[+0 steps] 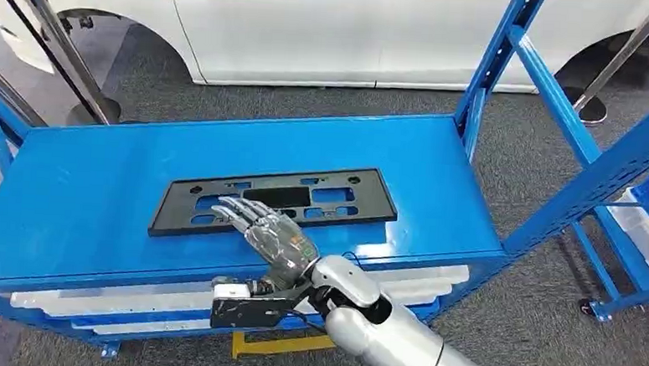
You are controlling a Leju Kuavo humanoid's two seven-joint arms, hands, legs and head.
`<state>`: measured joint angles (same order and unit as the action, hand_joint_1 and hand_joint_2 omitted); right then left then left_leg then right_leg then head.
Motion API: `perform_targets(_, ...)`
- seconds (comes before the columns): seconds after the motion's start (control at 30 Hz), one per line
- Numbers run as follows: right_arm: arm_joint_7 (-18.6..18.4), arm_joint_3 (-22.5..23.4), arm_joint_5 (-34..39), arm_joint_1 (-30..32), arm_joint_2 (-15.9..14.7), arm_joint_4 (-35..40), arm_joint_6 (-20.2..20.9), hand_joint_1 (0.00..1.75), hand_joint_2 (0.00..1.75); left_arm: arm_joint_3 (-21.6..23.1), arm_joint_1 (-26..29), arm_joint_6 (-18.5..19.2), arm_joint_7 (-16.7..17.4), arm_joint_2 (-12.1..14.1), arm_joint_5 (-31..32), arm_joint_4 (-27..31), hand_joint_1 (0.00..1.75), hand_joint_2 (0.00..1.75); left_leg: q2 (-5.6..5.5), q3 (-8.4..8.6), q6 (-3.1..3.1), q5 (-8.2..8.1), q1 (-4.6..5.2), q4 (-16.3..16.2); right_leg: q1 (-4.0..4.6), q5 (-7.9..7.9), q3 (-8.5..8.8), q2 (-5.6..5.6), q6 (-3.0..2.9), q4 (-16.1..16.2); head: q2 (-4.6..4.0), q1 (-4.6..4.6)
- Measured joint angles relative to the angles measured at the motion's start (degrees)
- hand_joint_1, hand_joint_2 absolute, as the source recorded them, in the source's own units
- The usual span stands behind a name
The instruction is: Take the parts from the cabinet and place them on the table.
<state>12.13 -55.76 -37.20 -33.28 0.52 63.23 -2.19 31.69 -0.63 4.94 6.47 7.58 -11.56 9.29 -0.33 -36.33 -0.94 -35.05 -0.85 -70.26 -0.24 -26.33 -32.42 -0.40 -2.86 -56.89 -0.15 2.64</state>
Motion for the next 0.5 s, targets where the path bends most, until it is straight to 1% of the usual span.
perform_targets(0.03, -0.1, 0.0, 0.0, 0.2, 0.0, 0.0, 0.0, 0.0, 0.0, 0.0, 0.0, -0.1, 0.0, 0.0, 0.0, 0.0, 0.0, 0.0, 0.01, -2.31, -0.37, -0.27, -0.28, -3.1, -0.11, -0.39, 0.36, -0.01, 0.16, -0.1, 0.0, 0.0)
perform_targets(0.07, -0.2, 0.0, 0.0, 0.3, 0.0, 0.0, 0.0, 0.0, 0.0, 0.0, 0.1, -0.1, 0.0, 0.0, 0.0, 0.0, 0.0, 0.0, 0.02, -2.94, -0.55, 0.11, -0.41, -3.7, -0.16, -0.59, 0.53, -0.01, 0.26, -0.1, 0.0, 0.0)
perform_targets(0.2, -0.2, 0.0, 0.0, 0.3, 0.0, 0.0, 0.0, 0.0, 0.0, 0.0, 0.1, -0.1, 0.0, 0.0, 0.0, 0.0, 0.0, 0.0, 0.02, -2.94, -0.55, 0.11, -0.41, -3.7, -0.16, -0.59, 0.53, -0.01, 0.26, -0.1, 0.0, 0.0)
perform_targets(0.27, -0.3, 0.0, 0.0, 0.3, 0.0, 0.0, 0.0, 0.0, 0.0, 0.0, 0.1, -0.1, 0.0, 0.0, 0.0, 0.0, 0.0, 0.0, 0.02, -3.22, -0.67, 0.56, -0.51, -3.7, -0.21, -0.72, 0.66, 0.01, 0.33, -0.2, 0.0, 0.0)
perform_targets(0.3, -0.4, 0.0, 0.0, 0.4, 0.0, 0.0, 0.0, 0.0, 1.75, 0.0, 0.4, -0.2, 0.2, 0.0, 0.0, 0.0, 0.0, 0.0, 0.09, -2.72, -1.37, 5.25, -1.02, 0.1, -0.64, -1.69, 1.54, 0.16, 0.95, -0.6, 0.0, 0.0)
perform_targets(0.33, -0.4, 0.0, 0.0, 0.4, 0.0, 0.0, 0.0, 0.0, 1.75, 0.0, 0.4, -0.3, 0.2, 0.0, 0.0, 0.0, 0.0, 0.0, 0.15, -1.67, -1.65, 7.81, -1.27, 3.4, -0.94, -2.2, 1.94, 0.2, 1.28, -0.9, 0.0, 0.0)
perform_targets(0.37, -0.4, 0.0, 0.0, 0.4, 0.0, 0.0, 0.0, 0.0, 1.75, 0.0, 0.4, -0.3, 0.2, 0.0, 0.0, 0.0, 0.0, 0.0, 0.38, 0.06, -2.15, 11.17, -1.66, 9.0, -1.3, -3.2, 2.47, 0.2, 1.99, -1.7, 0.0, -0.02)
perform_targets(0.4, -1.4, 0.0, -1.7, 0.5, -0.4, 0.0, -1.0, 0.0, 1.75, 0.0, 0.2, -0.4, -0.2, -0.1, -0.6, 0.0, 0.0, 0.0, -0.1, 0.97, -0.84, 8.89, -1.33, 10.4, -0.54, -4.31, 1.66, 0.37, 1.46, -2.7, 0.0, 0.24)
perform_targets(0.43, -2.0, 0.0, -2.9, 0.4, -0.4, 0.0, -1.8, 0.0, 1.75, 0.0, 0.2, -0.5, -0.5, -0.1, -0.8, 0.0, 0.0, 0.0, -0.13, 0.97, -0.79, 8.84, -1.32, 10.4, -0.46, -3.98, 1.7, 0.38, 0.94, -2.4, 0.0, 0.28)
perform_targets(0.5, -3.4, 0.0, -6.1, 0.3, -0.6, -0.1, -3.7, 0.0, 1.75, 0.0, 0.5, -0.5, -0.6, -0.1, -0.9, 0.0, 0.0, 0.0, -0.2, 0.93, -0.68, 8.77, -1.31, 10.4, -0.44, -3.78, 1.79, 0.4, 0.82, -2.2, 0.0, 0.26)
